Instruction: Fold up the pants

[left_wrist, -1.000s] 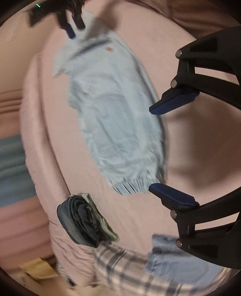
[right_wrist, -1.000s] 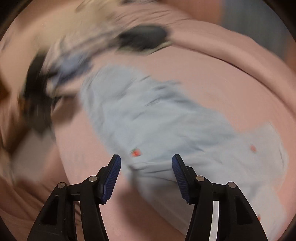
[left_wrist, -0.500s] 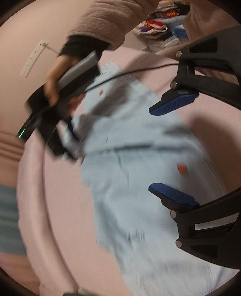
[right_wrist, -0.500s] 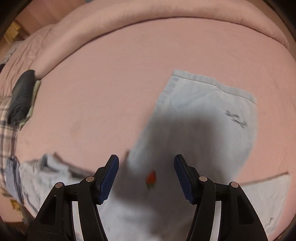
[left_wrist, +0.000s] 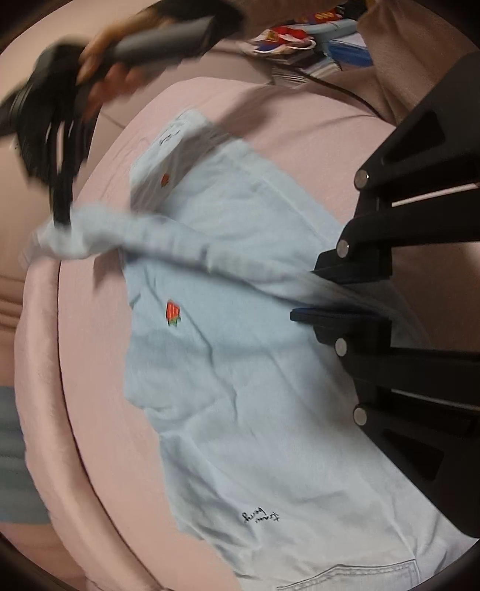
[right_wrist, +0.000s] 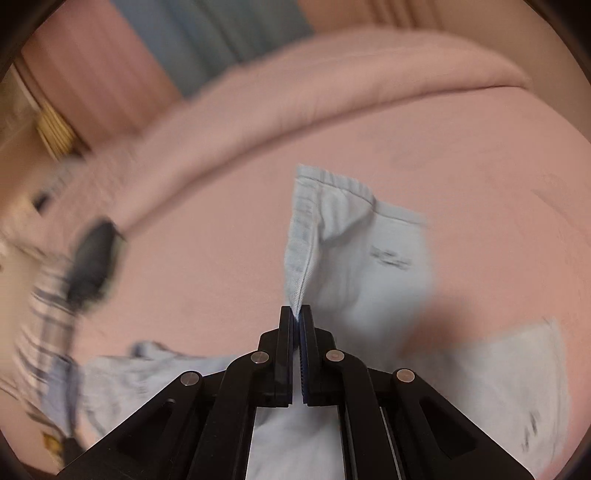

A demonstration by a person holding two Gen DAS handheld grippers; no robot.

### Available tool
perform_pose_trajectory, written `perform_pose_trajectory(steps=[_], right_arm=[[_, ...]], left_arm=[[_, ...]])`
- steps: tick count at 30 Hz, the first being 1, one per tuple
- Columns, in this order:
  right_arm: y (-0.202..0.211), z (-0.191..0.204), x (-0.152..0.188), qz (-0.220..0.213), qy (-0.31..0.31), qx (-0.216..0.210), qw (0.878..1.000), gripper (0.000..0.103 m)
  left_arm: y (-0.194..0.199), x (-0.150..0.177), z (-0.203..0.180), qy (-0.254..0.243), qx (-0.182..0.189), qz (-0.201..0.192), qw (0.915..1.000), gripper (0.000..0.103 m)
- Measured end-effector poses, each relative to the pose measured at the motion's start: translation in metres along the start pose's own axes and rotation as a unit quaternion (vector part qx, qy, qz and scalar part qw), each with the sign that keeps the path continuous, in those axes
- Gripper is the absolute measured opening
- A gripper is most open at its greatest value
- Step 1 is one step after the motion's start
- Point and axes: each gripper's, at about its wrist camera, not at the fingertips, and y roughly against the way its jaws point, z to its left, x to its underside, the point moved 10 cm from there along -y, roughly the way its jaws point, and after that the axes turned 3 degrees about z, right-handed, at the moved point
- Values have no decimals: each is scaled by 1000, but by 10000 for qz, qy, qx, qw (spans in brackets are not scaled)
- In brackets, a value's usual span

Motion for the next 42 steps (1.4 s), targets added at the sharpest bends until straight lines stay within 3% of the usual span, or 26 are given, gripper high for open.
perform_pose_trajectory(steps=[4, 7, 10, 13, 14, 17, 19, 20, 21, 22, 25, 29, 32, 34, 37, 40, 41, 42], right_arm=[[55, -43, 46, -478, -639, -35, 9968, 4], [49, -93, 88, -209, -1166, 23, 9930, 4], [31, -128, 115, -43, -1884, -149, 9820, 20], [33, -126, 110, -291, -2510, -832, 9640, 41], [32, -125, 108, -384, -2581, -890, 9612, 46], [26, -126, 97, -542, -2501, -581, 9650, 47], [24, -132, 89, -572, -2621, -581, 9616, 46], [24, -136, 84, -558, -2679, -578, 9601, 37], [20, -135, 81, -578, -2689, -533, 9599, 14], [19, -136, 77, -595, -2623, -388, 9624, 6], [38, -132, 75, -803, -2444, -383, 9656, 4], [87, -134, 74, -1300, -1819, 86, 9746, 4], [77, -153, 92, -1015, -1800, 357, 9778, 4], [57, -170, 109, -653, -2100, 445, 9745, 4], [54, -177, 114, -620, -2212, 535, 9718, 4], [65, -175, 103, -640, -2047, 1029, 9713, 19], [77, -176, 97, -803, -1942, 1289, 9691, 38], [89, -174, 92, -957, -1811, 1520, 9669, 52]], left_arm=[[0, -3, -12, -316, -210, 16, 9993, 11], [-7, -2, -12, -303, -252, 147, 9991, 13], [-8, -6, -12, -311, -358, 188, 9987, 14], [-9, -6, -10, -315, -465, 196, 9982, 15], [-11, -4, -11, -338, -502, 196, 9980, 14], [-22, -10, -20, -522, -652, 213, 9963, 10], [-24, -11, -21, -577, -677, 229, 9958, 9], [-26, -13, -23, -593, -677, 245, 9956, 8], [-26, -14, -25, -607, -675, 238, 9956, 8], [-25, -15, -25, -605, -661, 222, 9957, 7], [-15, -22, -31, -651, -545, 56, 9964, 7], [-18, -23, -41, -935, -539, 97, 9941, 7], [-35, -19, -43, -1091, -631, 321, 9915, 7], [-36, -20, -44, -1100, -634, 329, 9914, 8], [-30, -22, -38, -1033, -667, 316, 9919, 15], [-24, -23, -28, -949, -918, 355, 9906, 43], [-15, -22, -28, -918, -830, 287, 9919, 47], [-7, -21, -29, -862, -679, 230, 9937, 49]])
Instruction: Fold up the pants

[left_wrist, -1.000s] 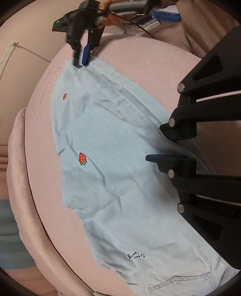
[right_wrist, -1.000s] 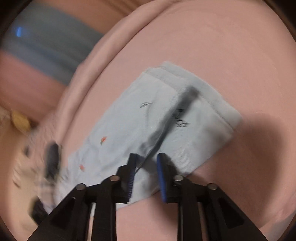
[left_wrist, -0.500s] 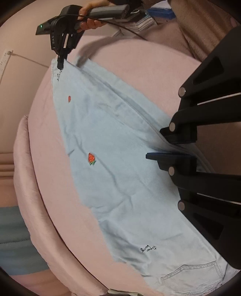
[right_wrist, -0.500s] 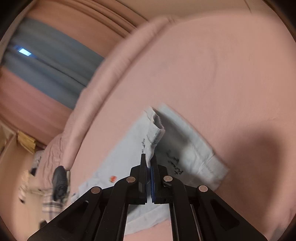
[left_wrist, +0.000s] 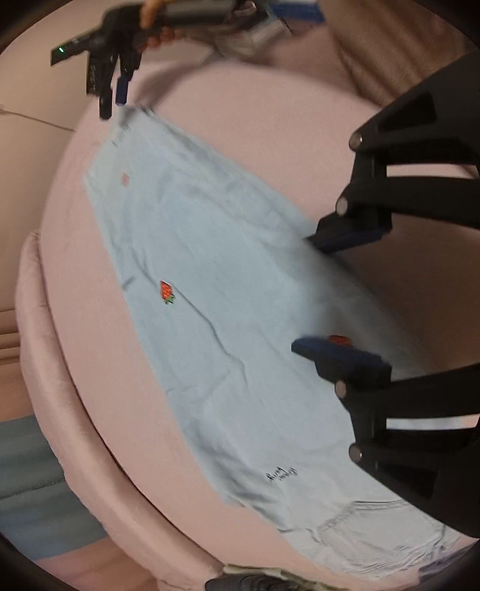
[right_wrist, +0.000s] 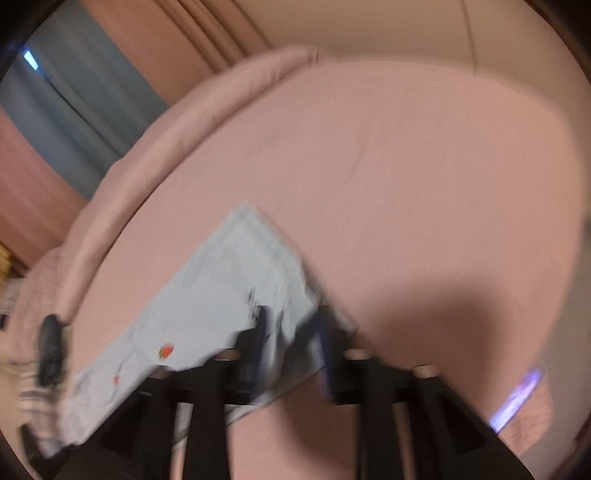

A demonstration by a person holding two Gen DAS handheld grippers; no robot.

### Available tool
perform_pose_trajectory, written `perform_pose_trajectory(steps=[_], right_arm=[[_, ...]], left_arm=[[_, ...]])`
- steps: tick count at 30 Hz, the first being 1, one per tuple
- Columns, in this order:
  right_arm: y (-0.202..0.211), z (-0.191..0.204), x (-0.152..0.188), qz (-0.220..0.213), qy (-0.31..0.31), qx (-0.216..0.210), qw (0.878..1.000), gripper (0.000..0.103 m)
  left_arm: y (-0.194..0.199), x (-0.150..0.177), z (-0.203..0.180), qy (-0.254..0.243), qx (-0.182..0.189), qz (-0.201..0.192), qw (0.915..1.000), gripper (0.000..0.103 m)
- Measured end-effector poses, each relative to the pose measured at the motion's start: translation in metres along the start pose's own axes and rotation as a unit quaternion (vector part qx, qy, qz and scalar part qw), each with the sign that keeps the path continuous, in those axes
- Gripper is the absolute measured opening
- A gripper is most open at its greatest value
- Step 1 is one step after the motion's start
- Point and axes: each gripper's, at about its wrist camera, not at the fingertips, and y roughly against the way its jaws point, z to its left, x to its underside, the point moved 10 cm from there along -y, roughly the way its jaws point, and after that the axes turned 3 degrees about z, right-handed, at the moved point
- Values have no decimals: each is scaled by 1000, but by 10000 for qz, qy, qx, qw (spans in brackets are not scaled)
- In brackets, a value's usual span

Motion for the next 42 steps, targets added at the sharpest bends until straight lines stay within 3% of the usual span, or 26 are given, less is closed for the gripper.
perform_pose_trajectory(steps=[2, 3, 6, 8, 9, 11, 14, 15, 18, 19, 22, 24, 27, 29, 32, 35, 41, 42], right_arm=[[20, 14, -11, -426, 466, 213, 9978, 52], [24, 28, -11, -474, 759, 169, 9958, 52], [23, 91, 16, -19, 1720, -675, 9828, 52], [16, 142, 52, 516, 2242, -1421, 9628, 52], [12, 173, 77, 782, 2587, -1753, 9467, 52], [5, 207, 117, 1087, 3160, -1938, 9224, 48], [-6, 228, 178, 1545, 3996, -1899, 8834, 46], [-11, 226, 198, 1750, 4228, -1806, 8706, 46], [6, 213, 221, 1212, 5057, -1621, 8387, 47], [12, 207, 222, 1287, 5135, -1617, 8328, 47], [19, 204, 207, 1709, 5084, -1745, 8257, 49], [25, 207, 192, 1970, 4715, -1935, 8375, 61], [24, 249, 179, 1968, 4265, -2566, 8448, 64], [17, 279, 172, 2058, 3995, -2851, 8466, 64], [2, 318, 169, 2302, 3725, -3151, 8420, 64], [-16, 368, 174, 2610, 3672, -3304, 8294, 64], [-73, 439, 192, 3224, 3874, -3008, 8096, 63], [-84, 443, 200, 3538, 3811, -2892, 8037, 56]], left_arm=[[22, -1, 2, 174, 314, -275, 9990, 64], [31, -3, 7, 277, 389, -424, 9980, 66], [38, -7, 25, 743, 347, -640, 9946, 67], [32, -10, 50, 1244, 177, -690, 9897, 67], [26, -10, 60, 1475, 152, -678, 9866, 66], [7, -1, 80, 1812, -117, -516, 9820, 66], [-20, 34, 96, 1897, -583, 13, 9801, 66], [-20, 40, 95, 1824, -511, -184, 9817, 66], [-13, 49, 97, 1794, -483, -345, 9820, 67], [-8, 51, 99, 1854, -403, -358, 9812, 67], [3, 47, 116, 2112, -438, -372, 9757, 67], [16, 43, 131, 2292, -527, -566, 9703, 67], [33, 51, 154, 2645, -811, -711, 9583, 68], [45, 65, 163, 2921, -789, -771, 9500, 68], [67, 91, 156, 3359, -389, -979, 9360, 68], [83, 105, 149, 3598, -173, -1211, 9250, 68], [74, 93, 147, 3571, -26, -1297, 9250, 67], [73, 88, 147, 3556, 48, -1361, 9247, 67]])
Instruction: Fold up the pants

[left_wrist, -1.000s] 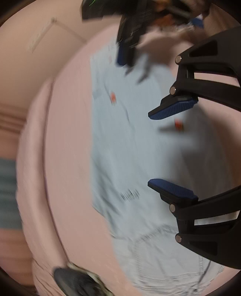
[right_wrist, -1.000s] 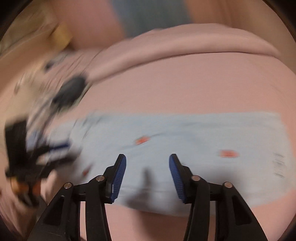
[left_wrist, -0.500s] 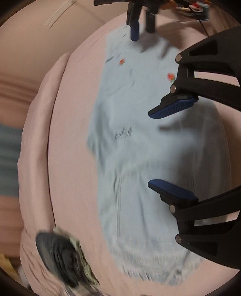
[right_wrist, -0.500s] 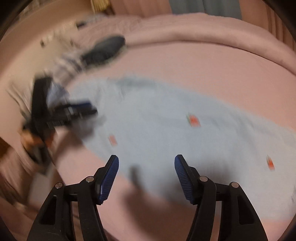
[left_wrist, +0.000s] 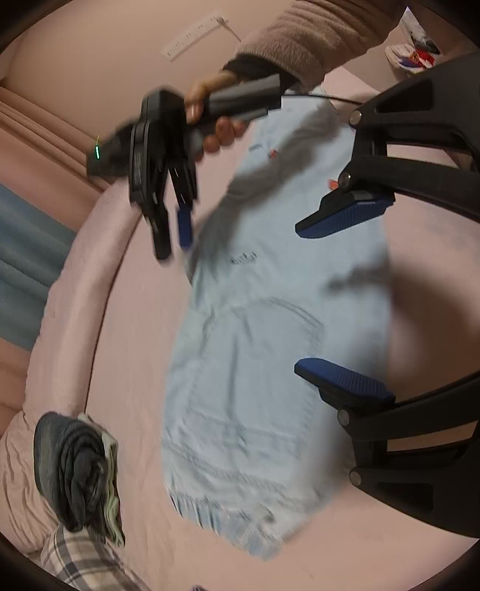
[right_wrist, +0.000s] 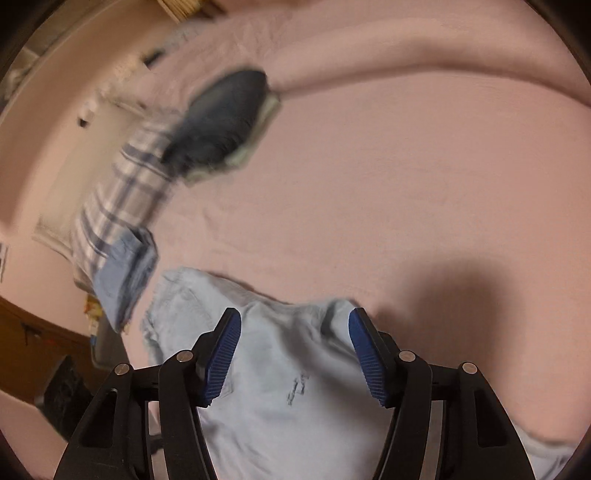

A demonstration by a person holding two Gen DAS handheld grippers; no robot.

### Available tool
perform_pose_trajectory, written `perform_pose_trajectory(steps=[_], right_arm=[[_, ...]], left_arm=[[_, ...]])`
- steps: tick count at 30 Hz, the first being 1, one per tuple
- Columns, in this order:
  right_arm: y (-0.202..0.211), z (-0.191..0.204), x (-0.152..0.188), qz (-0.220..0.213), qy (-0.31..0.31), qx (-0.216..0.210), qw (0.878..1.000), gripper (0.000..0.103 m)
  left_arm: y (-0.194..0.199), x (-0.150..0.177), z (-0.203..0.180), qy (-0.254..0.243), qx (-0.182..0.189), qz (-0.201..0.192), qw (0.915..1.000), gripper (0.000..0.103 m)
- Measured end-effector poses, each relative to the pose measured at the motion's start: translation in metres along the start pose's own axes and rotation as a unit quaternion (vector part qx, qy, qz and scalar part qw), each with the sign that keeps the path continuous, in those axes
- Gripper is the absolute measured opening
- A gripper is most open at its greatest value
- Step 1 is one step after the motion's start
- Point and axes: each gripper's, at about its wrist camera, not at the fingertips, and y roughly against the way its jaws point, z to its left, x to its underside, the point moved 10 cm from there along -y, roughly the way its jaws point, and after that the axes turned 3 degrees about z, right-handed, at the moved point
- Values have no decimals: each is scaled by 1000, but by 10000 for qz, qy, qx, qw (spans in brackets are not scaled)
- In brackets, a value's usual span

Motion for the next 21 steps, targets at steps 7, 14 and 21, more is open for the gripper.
perform_pose_trajectory(steps=[7, 14, 21], right_arm=[[-30, -8, 11, 720, -434, -38, 9965, 12], [-49, -40, -1, 826, -1196, -228, 9891, 8], [26, -35, -12, -281, -615, 103, 9977, 9]], left_arm=[[-43, 2, 28, -266, -749, 384, 9961, 48], [-38, 9, 37, -453, -764, 360, 9954, 47], [-30, -11, 7, -565, -531, 415, 9961, 46]])
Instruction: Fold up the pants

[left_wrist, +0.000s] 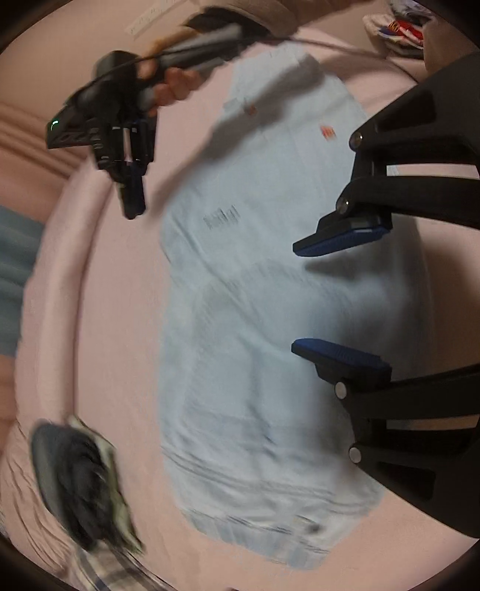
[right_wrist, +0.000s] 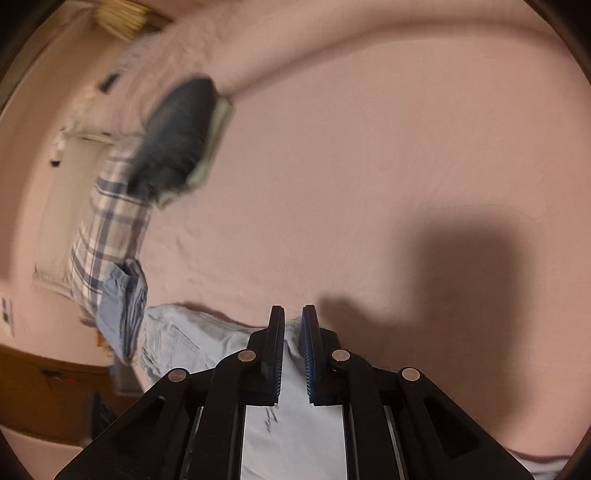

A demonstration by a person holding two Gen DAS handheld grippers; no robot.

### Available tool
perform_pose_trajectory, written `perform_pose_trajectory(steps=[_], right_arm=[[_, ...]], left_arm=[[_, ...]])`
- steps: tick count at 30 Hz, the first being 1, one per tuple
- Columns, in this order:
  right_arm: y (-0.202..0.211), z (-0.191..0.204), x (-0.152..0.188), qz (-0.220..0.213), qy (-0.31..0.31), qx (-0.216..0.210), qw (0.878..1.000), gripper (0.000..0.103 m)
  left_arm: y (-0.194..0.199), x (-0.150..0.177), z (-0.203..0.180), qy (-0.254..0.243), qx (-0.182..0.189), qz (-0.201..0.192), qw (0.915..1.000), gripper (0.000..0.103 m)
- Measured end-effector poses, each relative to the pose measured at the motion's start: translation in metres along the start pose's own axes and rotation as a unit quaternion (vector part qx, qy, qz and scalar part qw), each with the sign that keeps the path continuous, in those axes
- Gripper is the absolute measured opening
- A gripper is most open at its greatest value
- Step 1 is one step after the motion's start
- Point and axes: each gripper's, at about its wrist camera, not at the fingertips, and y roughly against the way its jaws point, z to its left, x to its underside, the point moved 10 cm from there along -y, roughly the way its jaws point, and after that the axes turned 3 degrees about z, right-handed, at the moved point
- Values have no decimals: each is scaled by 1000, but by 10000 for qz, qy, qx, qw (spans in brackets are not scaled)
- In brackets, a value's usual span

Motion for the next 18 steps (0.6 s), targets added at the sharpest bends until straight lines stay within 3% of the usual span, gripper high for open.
perform_pose_trajectory(steps=[5, 9, 11, 13, 14, 16, 18], right_arm=[[29, -17, 45, -1, 547, 708, 9960, 9], [36, -24, 84, 132, 710, 722, 9948, 9], [33, -33, 96, 221, 716, 713, 9946, 9], [24, -59, 94, 227, 564, 1112, 9919, 9], [19, -72, 90, 185, 436, 1168, 9920, 9], [23, -85, 77, -187, -66, 686, 9974, 9], [38, -94, 68, -564, -365, 609, 9959, 11]], left_arm=[[-18, -35, -53, -441, 668, 2, 9968, 47], [-62, -53, -90, -655, 1097, 414, 9909, 46], [-86, -64, -95, -801, 946, 517, 9909, 49], [-117, -71, -83, -719, 498, 722, 9935, 45], [-123, -74, -79, -589, 561, 746, 9939, 46], [-120, -82, -76, -451, 629, 615, 9951, 46], [-116, -82, -72, -468, 517, 655, 9954, 46]])
